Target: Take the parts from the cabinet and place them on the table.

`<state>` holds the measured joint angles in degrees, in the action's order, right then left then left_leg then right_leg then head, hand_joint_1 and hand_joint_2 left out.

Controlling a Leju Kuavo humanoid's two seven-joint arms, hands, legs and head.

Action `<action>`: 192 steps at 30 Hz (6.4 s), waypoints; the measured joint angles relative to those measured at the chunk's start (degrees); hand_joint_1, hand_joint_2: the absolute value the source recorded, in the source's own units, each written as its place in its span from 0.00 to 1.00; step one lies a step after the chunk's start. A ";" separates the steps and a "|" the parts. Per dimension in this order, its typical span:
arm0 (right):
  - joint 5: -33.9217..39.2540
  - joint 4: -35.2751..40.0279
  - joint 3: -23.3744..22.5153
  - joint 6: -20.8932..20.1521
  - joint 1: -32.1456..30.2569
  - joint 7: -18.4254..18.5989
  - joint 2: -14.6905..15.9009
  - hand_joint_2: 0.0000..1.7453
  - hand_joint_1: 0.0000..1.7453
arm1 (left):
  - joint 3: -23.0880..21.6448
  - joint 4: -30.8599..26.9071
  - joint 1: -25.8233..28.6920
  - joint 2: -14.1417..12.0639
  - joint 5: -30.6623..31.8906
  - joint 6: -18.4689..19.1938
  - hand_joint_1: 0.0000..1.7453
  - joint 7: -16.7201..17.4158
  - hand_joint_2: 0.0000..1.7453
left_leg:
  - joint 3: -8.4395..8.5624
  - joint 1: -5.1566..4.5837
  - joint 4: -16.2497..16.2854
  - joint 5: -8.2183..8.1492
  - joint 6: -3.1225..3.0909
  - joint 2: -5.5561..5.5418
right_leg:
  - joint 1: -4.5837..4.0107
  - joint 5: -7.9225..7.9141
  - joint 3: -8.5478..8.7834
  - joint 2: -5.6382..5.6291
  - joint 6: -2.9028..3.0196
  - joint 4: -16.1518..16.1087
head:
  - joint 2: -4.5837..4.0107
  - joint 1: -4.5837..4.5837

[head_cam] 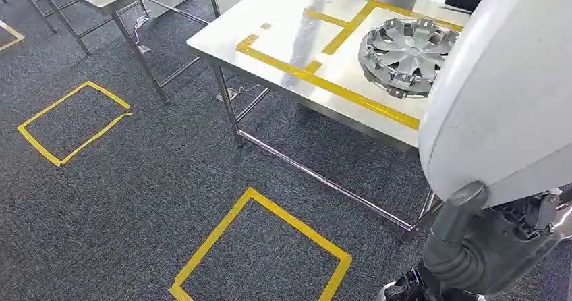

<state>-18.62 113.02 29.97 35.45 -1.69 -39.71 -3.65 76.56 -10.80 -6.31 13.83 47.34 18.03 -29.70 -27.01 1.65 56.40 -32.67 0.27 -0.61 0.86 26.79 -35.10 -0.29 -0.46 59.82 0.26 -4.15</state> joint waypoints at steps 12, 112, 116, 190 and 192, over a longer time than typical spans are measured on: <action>-0.42 0.02 -0.02 0.07 -0.59 0.00 0.15 1.00 1.00 | -0.52 0.00 0.36 0.13 0.04 0.00 0.00 -0.22 0.00 | 2.45 0.56 -2.61 -0.13 -0.16 0.37 | 0.68 4.34 -9.16 0.13 -2.91 16.01 | 0.00 -0.33; -1.16 -0.15 1.38 0.42 -0.24 -0.02 1.77 1.00 1.00 | 0.74 0.00 0.03 0.77 -0.55 0.44 0.00 2.19 0.00 | -8.62 -1.07 2.72 5.89 0.26 0.64 | -0.65 5.54 6.38 0.40 1.73 -0.93 | 0.00 1.16; -1.18 -0.17 1.38 0.39 -0.11 0.00 1.79 1.00 1.00 | 0.70 0.00 -0.06 0.83 -0.55 0.50 0.00 2.05 0.00 | -8.54 -1.10 2.69 5.42 -0.18 0.55 | -0.72 5.60 7.06 0.42 1.58 -2.13 | 0.00 1.18; -11.85 -43.67 -10.01 -10.67 28.05 4.13 -4.68 1.00 1.00 | 0.09 0.02 -0.17 -0.52 0.61 -1.27 0.00 4.24 0.00 | -10.45 -3.04 2.41 8.01 -2.90 -0.19 | 0.00 5.14 5.29 -0.50 1.31 -0.76 | 0.00 2.23; -11.87 -43.97 -10.08 -10.67 28.27 4.46 -4.76 1.00 1.00 | 0.11 0.02 -0.07 -0.57 0.61 -1.31 0.00 4.20 0.00 | -9.95 -2.79 1.45 8.63 -1.95 -0.01 | -0.28 5.04 5.56 -0.44 1.08 -0.73 | 0.00 2.43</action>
<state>-30.49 69.05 19.89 24.79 26.58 -35.26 -8.41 76.67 -10.78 -6.38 13.27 47.95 16.72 -25.51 -36.96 -1.14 57.85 -24.04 -1.68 -0.62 0.57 31.83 -29.54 -0.73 0.63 59.09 0.26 -1.73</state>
